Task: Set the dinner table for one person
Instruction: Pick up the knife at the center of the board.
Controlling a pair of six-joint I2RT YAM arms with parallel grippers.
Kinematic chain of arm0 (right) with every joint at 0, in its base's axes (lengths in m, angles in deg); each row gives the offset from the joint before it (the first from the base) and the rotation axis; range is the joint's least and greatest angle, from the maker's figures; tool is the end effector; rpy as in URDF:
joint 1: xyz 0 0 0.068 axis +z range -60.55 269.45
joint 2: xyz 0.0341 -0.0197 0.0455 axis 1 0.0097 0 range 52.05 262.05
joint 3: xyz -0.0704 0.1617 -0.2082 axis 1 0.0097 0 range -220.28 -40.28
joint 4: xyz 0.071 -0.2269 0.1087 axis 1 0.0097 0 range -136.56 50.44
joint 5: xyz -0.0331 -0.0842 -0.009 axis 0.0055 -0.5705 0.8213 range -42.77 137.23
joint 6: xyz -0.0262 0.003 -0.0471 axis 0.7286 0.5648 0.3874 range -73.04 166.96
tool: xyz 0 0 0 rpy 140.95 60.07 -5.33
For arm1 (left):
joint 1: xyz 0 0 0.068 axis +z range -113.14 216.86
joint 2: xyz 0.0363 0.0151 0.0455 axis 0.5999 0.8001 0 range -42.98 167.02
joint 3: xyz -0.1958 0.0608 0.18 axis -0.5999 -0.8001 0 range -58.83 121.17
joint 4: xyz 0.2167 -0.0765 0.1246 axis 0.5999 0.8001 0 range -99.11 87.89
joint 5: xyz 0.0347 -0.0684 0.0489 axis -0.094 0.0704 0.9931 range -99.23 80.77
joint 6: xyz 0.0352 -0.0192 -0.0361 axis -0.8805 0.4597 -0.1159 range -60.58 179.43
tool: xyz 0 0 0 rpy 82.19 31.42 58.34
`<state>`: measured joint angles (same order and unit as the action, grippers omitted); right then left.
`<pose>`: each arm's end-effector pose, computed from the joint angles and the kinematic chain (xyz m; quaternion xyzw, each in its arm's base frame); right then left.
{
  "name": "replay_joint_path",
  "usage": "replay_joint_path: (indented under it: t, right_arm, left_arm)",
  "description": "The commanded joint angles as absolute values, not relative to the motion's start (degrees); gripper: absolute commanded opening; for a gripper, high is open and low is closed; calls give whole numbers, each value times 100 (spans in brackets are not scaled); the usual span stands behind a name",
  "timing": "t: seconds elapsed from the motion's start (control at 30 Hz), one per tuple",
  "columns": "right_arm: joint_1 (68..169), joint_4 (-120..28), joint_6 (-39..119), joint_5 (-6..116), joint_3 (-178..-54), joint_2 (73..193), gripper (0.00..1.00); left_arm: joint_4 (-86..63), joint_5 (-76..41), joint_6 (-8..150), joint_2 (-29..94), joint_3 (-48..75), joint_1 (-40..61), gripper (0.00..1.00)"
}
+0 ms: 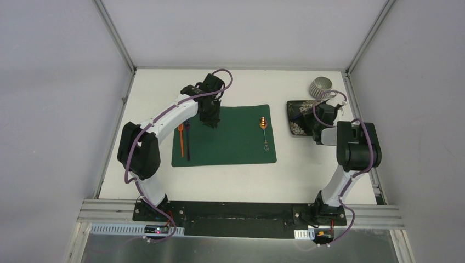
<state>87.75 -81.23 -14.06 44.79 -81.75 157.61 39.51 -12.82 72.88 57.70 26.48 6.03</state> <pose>0.3471 -0.0118 0.1198 0.4584 0.7316 0.2336 0.4473 0.3158 -0.1911 0.2673 0.1541 0.9616 -0.1130 0.1969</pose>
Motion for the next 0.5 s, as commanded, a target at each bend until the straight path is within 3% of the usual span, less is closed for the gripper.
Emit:
replay_joint_path:
  t: [0.0, 0.47]
  right_arm:
    - [8751, -7484, -919, 4999, -8050, 15461, 0]
    - [8713, -7580, -774, 5842, -8072, 15189, 0]
  left_arm:
    - [3897, -1244, 7393, 5543, 2651, 514, 17]
    - [3888, -1237, 7410, 5517, 2674, 470, 17]
